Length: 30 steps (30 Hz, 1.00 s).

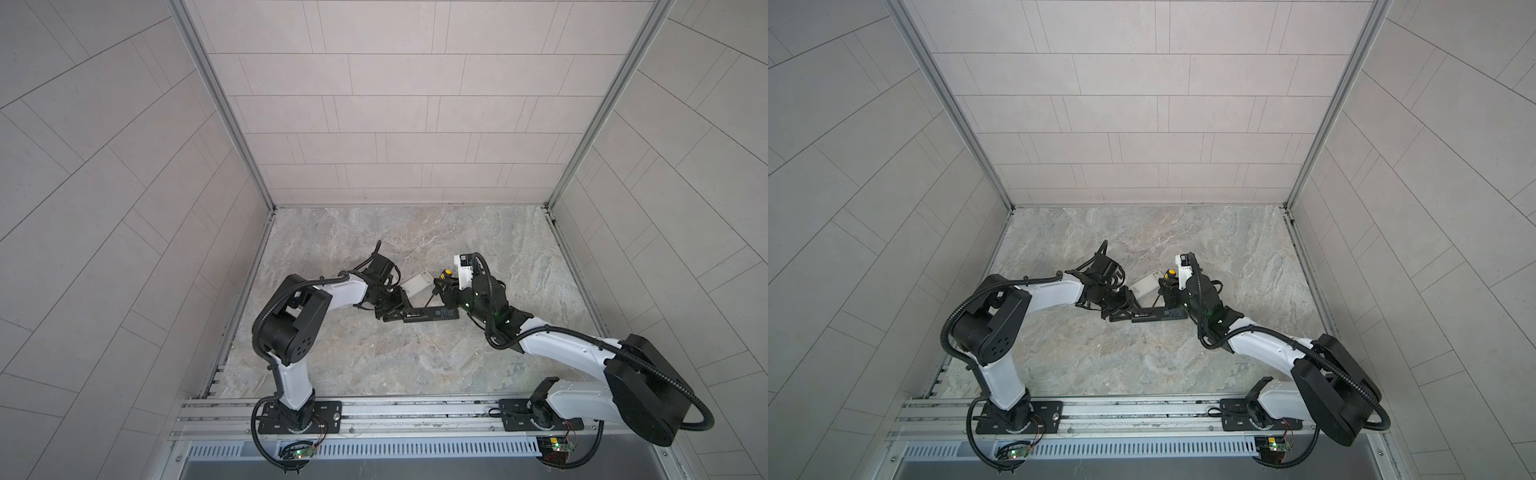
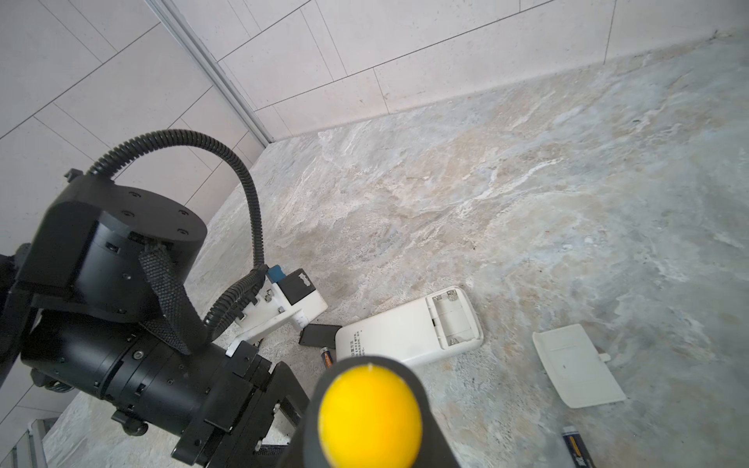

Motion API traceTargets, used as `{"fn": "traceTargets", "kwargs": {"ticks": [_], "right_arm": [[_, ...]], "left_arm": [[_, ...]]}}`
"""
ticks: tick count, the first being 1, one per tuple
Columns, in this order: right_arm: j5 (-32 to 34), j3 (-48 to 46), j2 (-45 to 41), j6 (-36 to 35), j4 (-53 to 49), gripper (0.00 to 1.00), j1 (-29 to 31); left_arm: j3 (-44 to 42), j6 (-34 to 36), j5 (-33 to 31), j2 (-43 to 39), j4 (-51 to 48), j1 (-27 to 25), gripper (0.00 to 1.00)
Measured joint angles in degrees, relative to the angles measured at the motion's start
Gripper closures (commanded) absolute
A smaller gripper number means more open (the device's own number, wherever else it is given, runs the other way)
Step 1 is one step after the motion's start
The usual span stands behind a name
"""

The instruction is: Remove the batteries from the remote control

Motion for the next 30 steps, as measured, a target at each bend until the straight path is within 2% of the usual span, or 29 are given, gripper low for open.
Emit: {"fn": "traceTargets", "kwargs": {"ticks": [30], "right_arm": [[3.91, -4.68, -1.09, 8.02, 6.51, 1.0, -0.74]], "left_arm": [[-0.22, -0.66, 0.26, 0.15, 0.9, -0.02, 0.49]]}}
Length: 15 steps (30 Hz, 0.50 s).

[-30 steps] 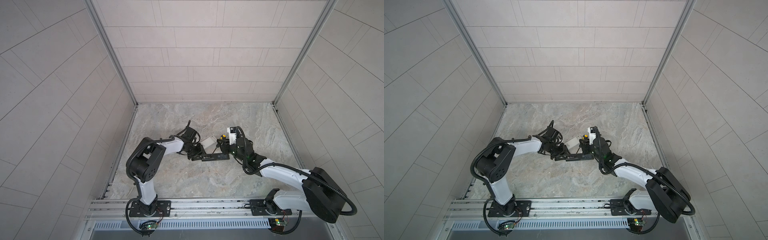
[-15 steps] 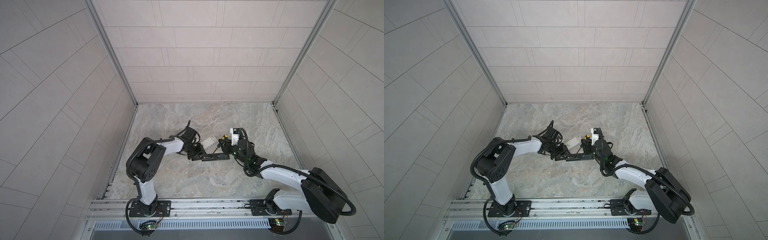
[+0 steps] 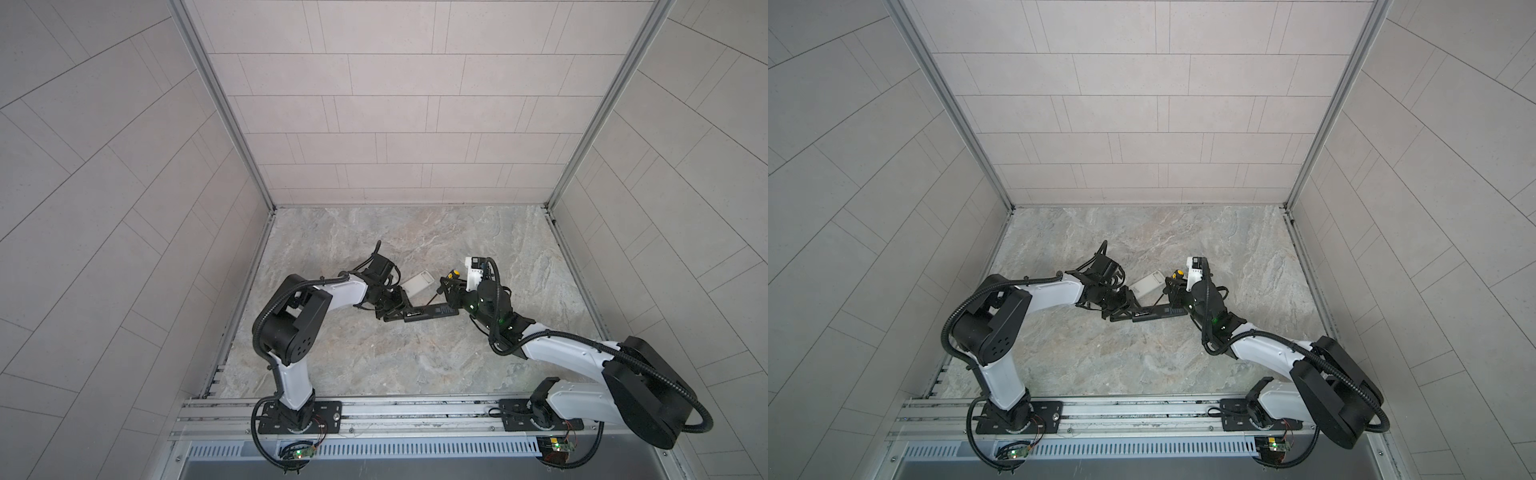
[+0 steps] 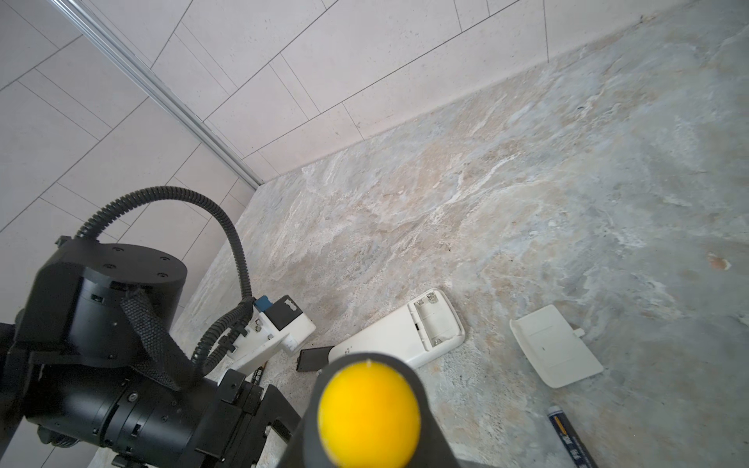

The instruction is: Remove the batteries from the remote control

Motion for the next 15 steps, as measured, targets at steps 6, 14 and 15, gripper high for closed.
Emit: {"fn": "traceTargets", "kwargs": {"ticks": [6, 14, 15], "right_arm": [[0.24, -1.01, -0.44, 1.14, 1.05, 1.0, -0.17], [0.57, -1.25, -1.22, 1.79, 1.22, 1.0, -0.26], [0.57, -1.25, -1.42, 1.92, 1.25, 1.0, -0.26]], "left_arm": [[0.0, 0.0, 0.09, 0.07, 0.17, -0.09, 0.49], [0.0, -0.02, 0.07, 0.07, 0.17, -0.09, 0.49], [0.02, -0.02, 0.07, 0.07, 0.17, -0.09, 0.49]]}}
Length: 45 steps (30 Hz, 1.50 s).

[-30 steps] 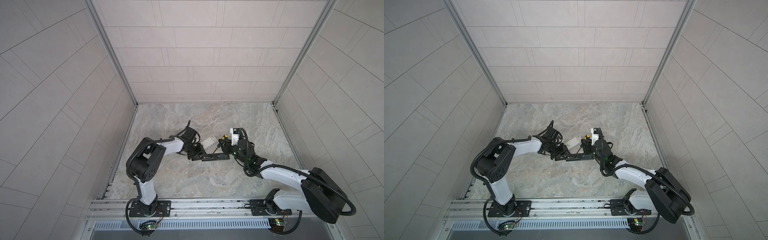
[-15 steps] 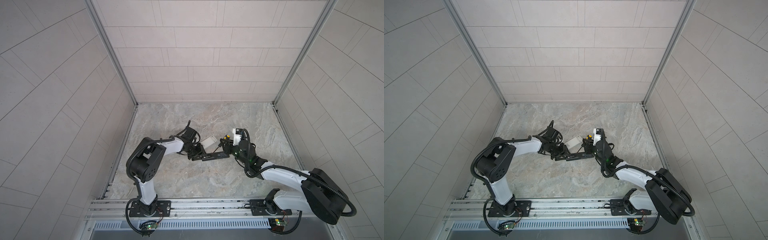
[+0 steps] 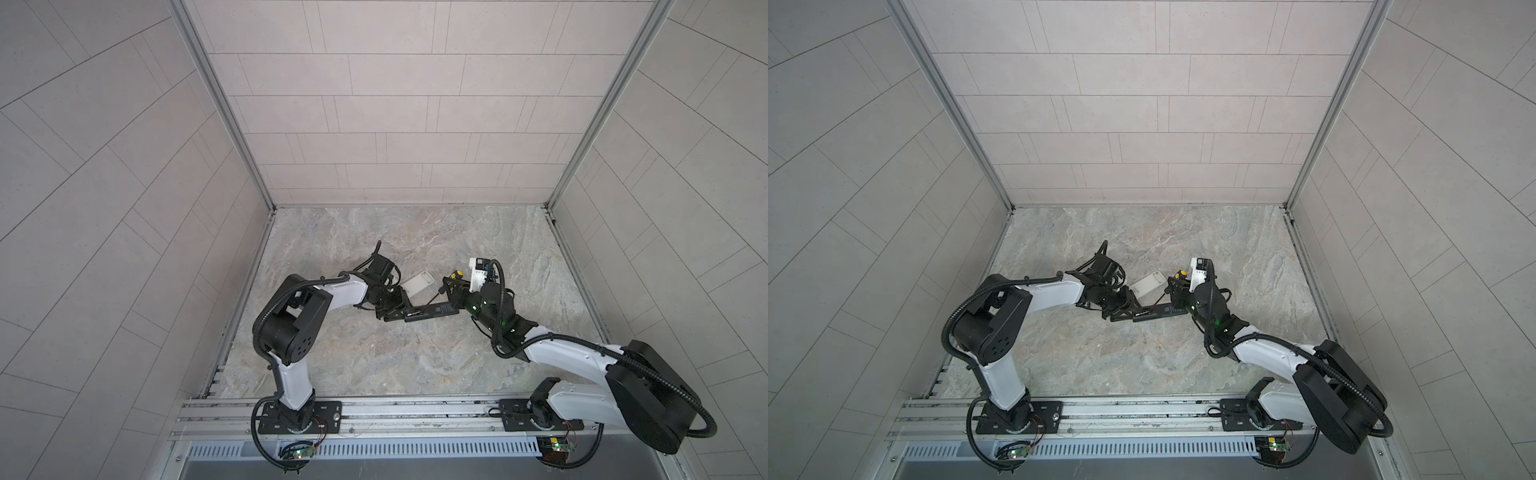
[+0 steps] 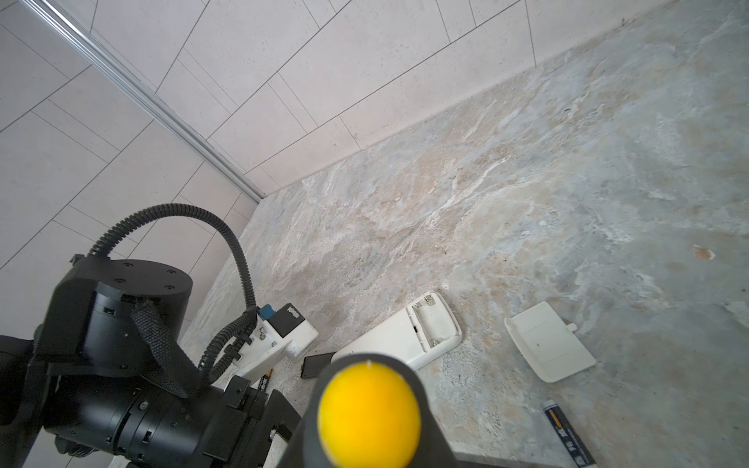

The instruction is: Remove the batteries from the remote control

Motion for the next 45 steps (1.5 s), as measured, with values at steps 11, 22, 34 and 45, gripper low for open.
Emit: {"fn": "traceTargets", "kwargs": {"ticks": [11, 22, 34, 45], "right_arm": [[-0.04, -0.5, -0.2, 1.51, 1.99, 1.0, -0.37], [-0.17, 1.55, 1.4, 1.18, 0.5, 1.0, -0.59], [-0.85, 4.2, 3.63, 0.87, -2.91, 1.0, -0.48], [-1.18, 10.01, 1.6, -5.51, -13.94, 1.0, -0.48]], "left_arm": [[0.0, -0.15, 0.13, 0.17, 0.42, -0.15, 0.49], [1.16, 1.62, -0.83, 0.15, -1.53, -0.52, 0.42], [6.01, 11.78, -7.21, 0.22, -13.46, -1.05, 0.39], [5.33, 12.74, -7.87, -1.84, -14.23, -0.26, 0.38]]}}
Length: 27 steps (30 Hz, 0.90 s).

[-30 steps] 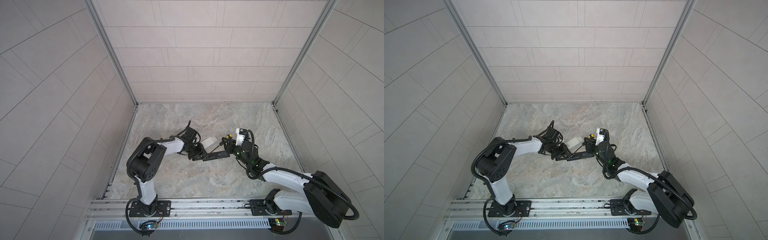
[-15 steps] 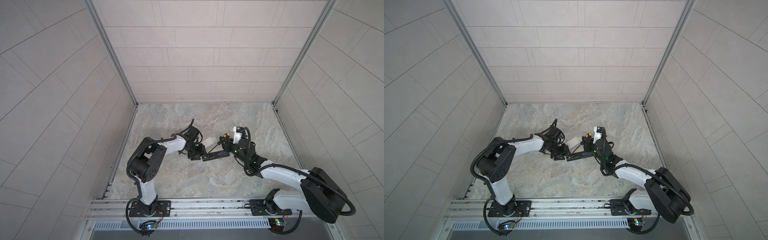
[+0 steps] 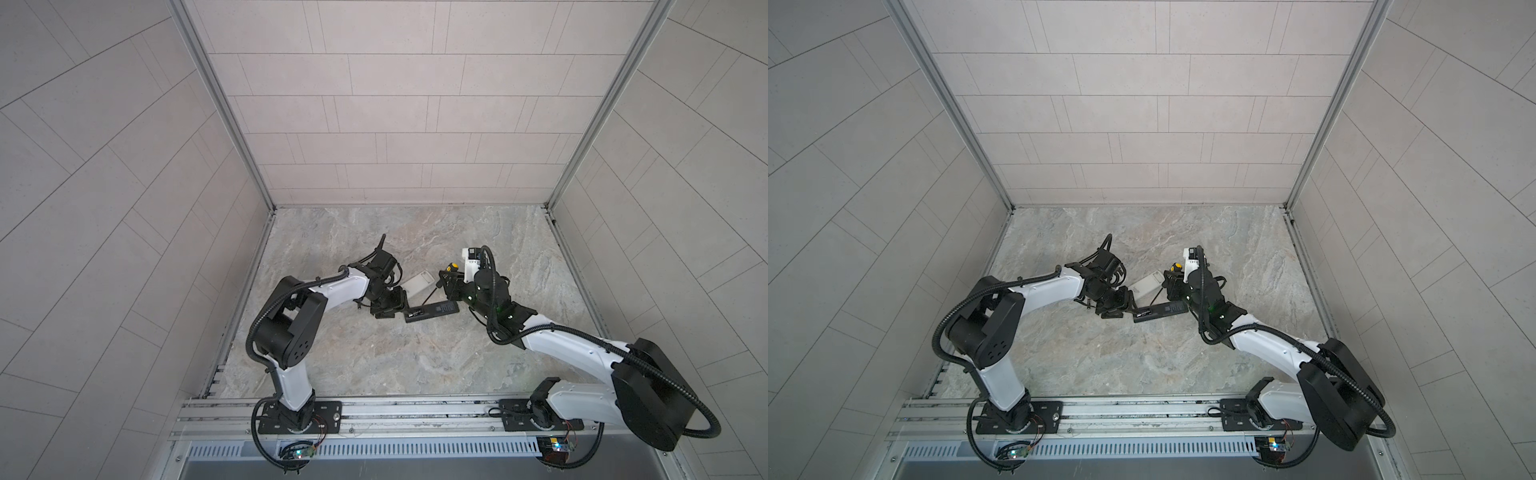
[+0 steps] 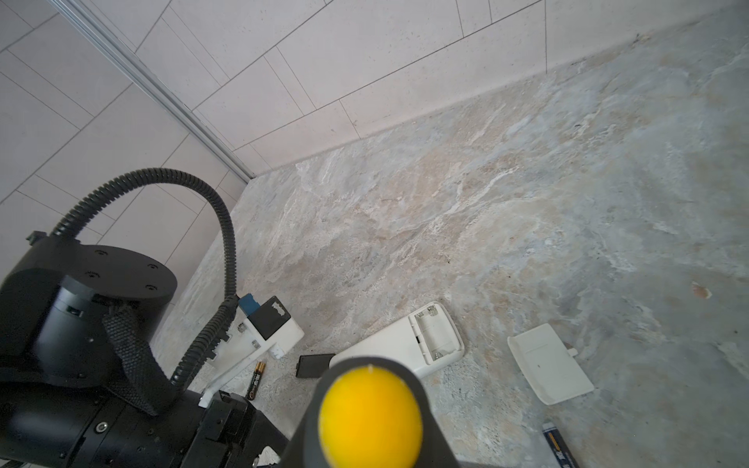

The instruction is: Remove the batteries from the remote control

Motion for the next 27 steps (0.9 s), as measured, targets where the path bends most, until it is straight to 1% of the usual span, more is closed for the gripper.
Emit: {"fn": "traceTargets", "kwargs": {"ticks": [3, 7, 12, 14, 23, 27], "right_arm": [[-0.5, 1.22, 0.96, -1.01, -1.9, 1.0, 0.0], [-0.79, 2.89, 2.58, -2.49, -3.98, 1.0, 0.0], [-1.2, 4.57, 4.24, -4.02, -5.75, 1.0, 0.07], [-1.4, 4.81, 4.61, -4.33, -5.92, 1.0, 0.17], [-1.92, 5.97, 6.43, -5.05, -5.46, 1.0, 0.33], [-1.9, 6.08, 6.84, -5.05, -4.83, 1.0, 0.42]], "left_arm": [[-0.96, -0.24, 0.02, 0.0, 0.0, 0.02, 0.4], [-2.12, -0.96, 0.48, 0.0, 0.22, 0.31, 0.44], [-3.41, -1.57, 1.11, -0.66, 1.44, 0.94, 0.47], [-3.91, -1.95, 1.18, -0.94, 1.62, 1.16, 0.48], [-4.15, -2.4, 1.68, -0.94, 2.08, 1.25, 0.5], [-4.17, -2.45, 1.75, -0.83, 2.16, 1.25, 0.53]]}}
